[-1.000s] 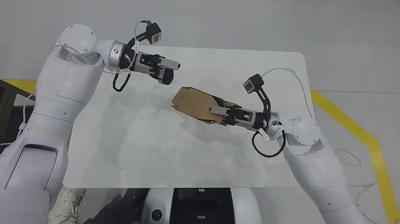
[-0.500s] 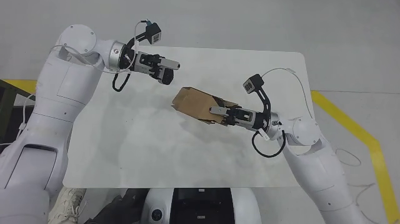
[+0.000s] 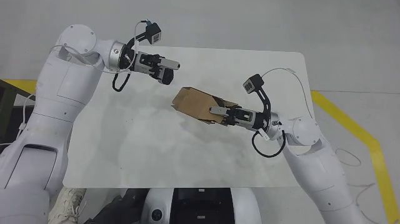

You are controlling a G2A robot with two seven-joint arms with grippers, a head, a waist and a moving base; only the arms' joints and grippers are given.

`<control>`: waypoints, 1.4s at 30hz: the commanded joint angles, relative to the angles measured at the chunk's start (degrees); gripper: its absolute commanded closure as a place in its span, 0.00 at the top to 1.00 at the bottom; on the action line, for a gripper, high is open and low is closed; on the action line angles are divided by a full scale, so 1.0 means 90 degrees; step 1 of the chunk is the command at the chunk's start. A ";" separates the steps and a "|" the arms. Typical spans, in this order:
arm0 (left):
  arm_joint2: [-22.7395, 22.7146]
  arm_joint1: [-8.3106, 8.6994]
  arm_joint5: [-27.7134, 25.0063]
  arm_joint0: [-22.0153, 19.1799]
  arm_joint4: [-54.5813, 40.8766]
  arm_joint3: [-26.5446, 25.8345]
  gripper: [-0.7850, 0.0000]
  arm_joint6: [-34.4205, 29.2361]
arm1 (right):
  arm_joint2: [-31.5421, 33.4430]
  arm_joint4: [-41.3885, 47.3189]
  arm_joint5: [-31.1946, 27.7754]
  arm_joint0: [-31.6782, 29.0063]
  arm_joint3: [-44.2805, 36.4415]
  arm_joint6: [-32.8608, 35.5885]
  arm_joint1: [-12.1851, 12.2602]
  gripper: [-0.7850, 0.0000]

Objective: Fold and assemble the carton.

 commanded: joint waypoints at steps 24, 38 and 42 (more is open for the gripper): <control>0.0040 0.0009 0.0174 0.0151 -0.0049 -0.0380 1.00 0.0000 | 0.0075 0.0044 -0.0077 -0.0135 -0.0056 -0.0191 0.0021 0.00; 0.0668 0.0114 0.0222 -0.0086 -0.0591 -0.0333 1.00 0.0000 | 0.0018 0.0312 -0.0349 -0.0046 0.0163 -0.0156 0.0026 0.00; 0.0865 0.0099 0.0175 -0.0213 -0.0707 -0.0196 1.00 0.0000 | -0.0144 0.0338 -0.0344 0.0014 0.0169 -0.0067 0.0010 0.00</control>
